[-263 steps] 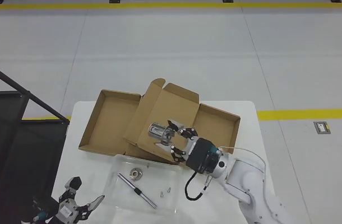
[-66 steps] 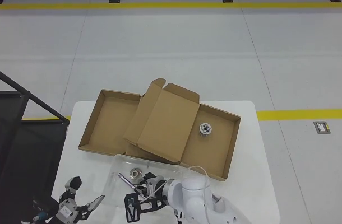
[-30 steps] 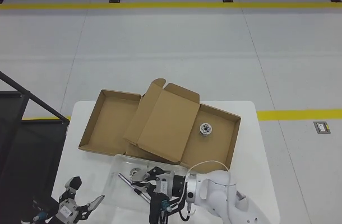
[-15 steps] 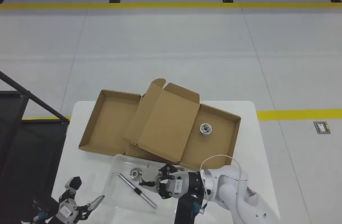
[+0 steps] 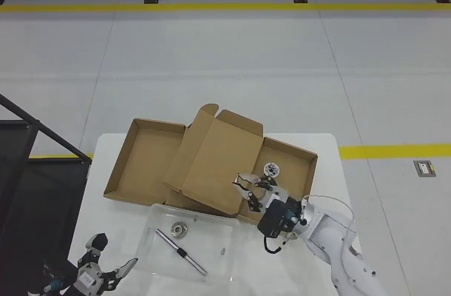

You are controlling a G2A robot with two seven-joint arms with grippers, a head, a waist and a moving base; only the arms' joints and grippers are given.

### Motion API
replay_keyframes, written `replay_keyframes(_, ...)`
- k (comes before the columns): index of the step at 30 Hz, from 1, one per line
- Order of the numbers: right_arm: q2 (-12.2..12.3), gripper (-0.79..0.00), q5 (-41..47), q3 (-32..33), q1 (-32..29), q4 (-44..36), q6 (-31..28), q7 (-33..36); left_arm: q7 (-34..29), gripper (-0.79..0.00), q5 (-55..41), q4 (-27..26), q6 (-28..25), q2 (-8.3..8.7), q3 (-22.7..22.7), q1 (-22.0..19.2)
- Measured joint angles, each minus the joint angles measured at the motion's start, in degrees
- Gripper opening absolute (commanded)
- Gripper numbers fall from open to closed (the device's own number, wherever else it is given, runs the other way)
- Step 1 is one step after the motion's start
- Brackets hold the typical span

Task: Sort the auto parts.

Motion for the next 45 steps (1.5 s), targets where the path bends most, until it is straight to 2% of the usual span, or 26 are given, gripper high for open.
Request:
replay_keyframes(4,0.6,-0.785,0.4,3.9,-1.6,3.9,0.3,8.3,0.0,0.000,0.0,0.0,0.0,0.00,0.0,0.0)
replay_keyframes(11,1.3,-0.785,1.6,7.7,-3.1,9.4,0.9,17.7,0.0,0.000,0.0,0.0,0.0,0.00,0.0,0.0)
replay_keyframes(19,1.0,-0.785,0.7,5.1,1.1,15.4,-0.3,31.4,0.0,0.000,0.0,0.0,0.0,0.00,0.0,0.0)
replay_keyframes(28,0.2,-0.785,1.9,1.4,5.9,22.2,0.5,36.9,0.0,0.000,0.0,0.0,0.0,0.00,0.0,0.0)
replay_keyframes(29,0.2,-0.736,2.0,1.2,6.2,22.8,0.6,37.0,0.0,0.000,0.0,0.0,0.0,0.00,0.0,0.0)
replay_keyframes(30,0.1,-0.582,2.2,0.9,6.5,23.3,0.7,37.1,0.0,0.000,0.0,0.0,0.0,0.00,0.0,0.0)
replay_keyframes(31,0.1,-0.560,2.3,0.7,6.9,23.8,0.8,37.2,0.0,0.000,0.0,0.0,0.0,0.00,0.0,0.0)
replay_keyframes(33,0.0,-0.582,2.6,0.3,7.2,24.5,0.9,37.3,0.0,0.000,0.0,0.0,0.0,0.00,0.0,0.0)
replay_keyframes(38,0.0,-0.548,2.9,-0.3,7.6,25.4,1.1,37.0,0.0,0.000,0.0,0.0,0.0,0.00,0.0,0.0)
replay_keyframes(45,0.4,-0.440,2.9,0.6,6.1,22.6,2.1,34.4,0.0,0.000,0.0,0.0,0.0,0.00,0.0,0.0)
